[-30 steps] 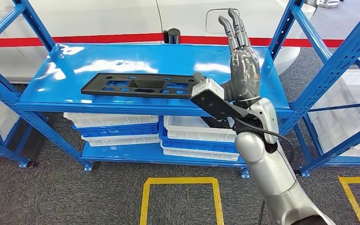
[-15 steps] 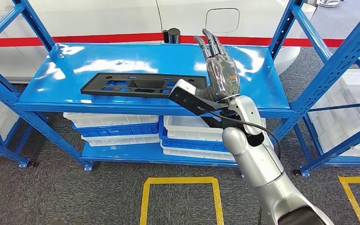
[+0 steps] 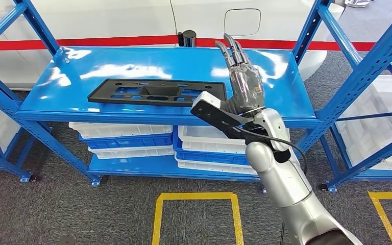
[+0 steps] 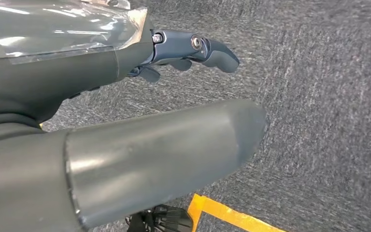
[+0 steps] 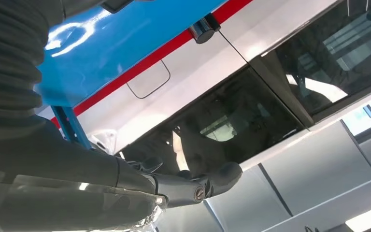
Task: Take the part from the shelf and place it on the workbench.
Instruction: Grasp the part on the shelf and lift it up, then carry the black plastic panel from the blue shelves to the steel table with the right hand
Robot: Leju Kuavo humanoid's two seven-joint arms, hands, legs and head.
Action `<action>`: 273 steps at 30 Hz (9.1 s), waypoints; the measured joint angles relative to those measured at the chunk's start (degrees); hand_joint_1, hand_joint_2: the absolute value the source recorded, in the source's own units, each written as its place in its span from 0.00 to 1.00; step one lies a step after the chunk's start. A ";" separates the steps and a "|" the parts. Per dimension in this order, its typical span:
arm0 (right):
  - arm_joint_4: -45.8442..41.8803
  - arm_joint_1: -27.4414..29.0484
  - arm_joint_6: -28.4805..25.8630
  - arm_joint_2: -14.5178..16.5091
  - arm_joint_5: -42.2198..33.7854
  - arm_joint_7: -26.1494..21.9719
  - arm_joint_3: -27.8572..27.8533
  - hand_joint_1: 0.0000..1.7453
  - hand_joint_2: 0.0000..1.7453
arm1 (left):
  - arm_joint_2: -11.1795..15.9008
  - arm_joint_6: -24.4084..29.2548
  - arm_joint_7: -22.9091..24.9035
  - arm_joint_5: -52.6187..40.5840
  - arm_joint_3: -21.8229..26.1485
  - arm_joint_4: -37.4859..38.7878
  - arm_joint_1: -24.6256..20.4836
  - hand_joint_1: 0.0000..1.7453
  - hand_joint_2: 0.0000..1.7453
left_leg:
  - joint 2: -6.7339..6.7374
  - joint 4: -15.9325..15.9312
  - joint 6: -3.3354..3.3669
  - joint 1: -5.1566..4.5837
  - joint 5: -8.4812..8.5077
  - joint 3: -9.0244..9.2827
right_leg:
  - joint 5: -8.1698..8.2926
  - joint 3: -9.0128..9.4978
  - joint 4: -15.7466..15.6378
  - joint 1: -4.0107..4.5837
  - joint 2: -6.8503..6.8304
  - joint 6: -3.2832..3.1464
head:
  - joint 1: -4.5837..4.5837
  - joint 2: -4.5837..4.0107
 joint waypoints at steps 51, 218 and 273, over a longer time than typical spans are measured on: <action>-7.10 -0.87 1.92 -3.24 -4.01 0.57 -3.05 0.00 1.00 | -0.15 -0.76 2.27 0.13 -0.79 -0.01 1.95 0.00 0.00 | -3.59 0.22 1.25 0.25 0.53 -0.40 | 2.35 -3.48 0.83 0.14 1.74 0.77 | 0.34 0.00; -41.65 35.42 -28.46 0.13 -4.08 -19.39 -5.90 1.00 1.00 | -0.87 -0.16 -6.23 5.27 -4.98 0.06 4.58 0.00 0.50 | -3.15 -1.01 2.04 0.13 0.71 0.71 | -0.31 -4.48 4.41 -0.04 1.69 0.90 | 0.53 0.00; -47.07 48.25 -24.88 -1.66 -15.93 -20.72 -17.74 1.00 1.00 | -0.99 2.17 -5.68 6.82 -2.37 0.07 5.59 0.00 1.00 | -4.36 -0.01 -1.66 1.24 -4.55 5.99 | 3.19 -2.61 0.17 -0.07 1.54 0.32 | -4.95 0.00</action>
